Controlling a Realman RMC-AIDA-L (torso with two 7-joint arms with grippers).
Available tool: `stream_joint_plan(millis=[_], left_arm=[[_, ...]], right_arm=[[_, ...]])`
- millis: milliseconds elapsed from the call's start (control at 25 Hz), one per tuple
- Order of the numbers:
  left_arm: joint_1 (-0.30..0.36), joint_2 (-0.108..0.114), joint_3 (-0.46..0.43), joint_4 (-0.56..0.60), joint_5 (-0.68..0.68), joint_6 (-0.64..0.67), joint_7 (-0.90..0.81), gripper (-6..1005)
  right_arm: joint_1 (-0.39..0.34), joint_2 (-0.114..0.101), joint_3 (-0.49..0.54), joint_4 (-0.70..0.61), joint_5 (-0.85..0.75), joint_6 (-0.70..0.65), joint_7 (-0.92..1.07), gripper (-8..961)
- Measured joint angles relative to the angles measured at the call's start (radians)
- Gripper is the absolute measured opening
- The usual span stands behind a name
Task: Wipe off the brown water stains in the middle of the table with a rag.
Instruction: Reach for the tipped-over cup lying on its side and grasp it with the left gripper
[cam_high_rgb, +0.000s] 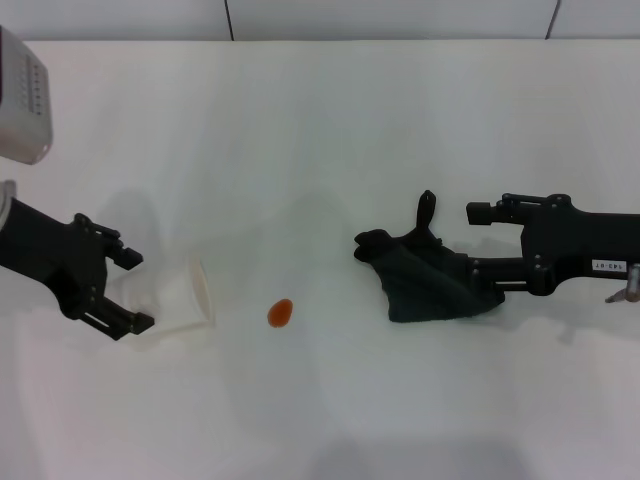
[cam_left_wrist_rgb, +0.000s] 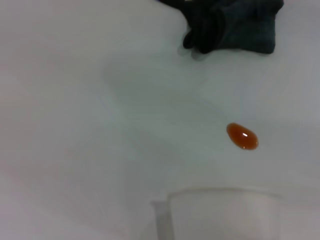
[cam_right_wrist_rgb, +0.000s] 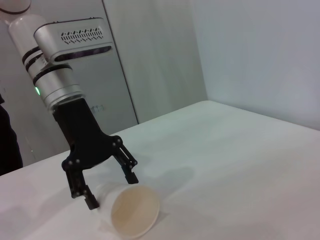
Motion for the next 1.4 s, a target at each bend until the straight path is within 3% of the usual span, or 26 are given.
stream_joint_plan(millis=[560, 1400], left_arm=[[-0.005, -0.027, 0.002, -0.02, 0.004, -0.024, 0.031, 855], [-0.019, -0.034, 0.012, -0.025, 0.027, -0.048, 0.032, 851]], right_arm=[[0.0, 0.0, 0.0, 0.0, 0.003, 0.0, 0.0, 790], [0.0, 0.0, 0.0, 0.003, 0.003, 0.0, 0.0, 789]])
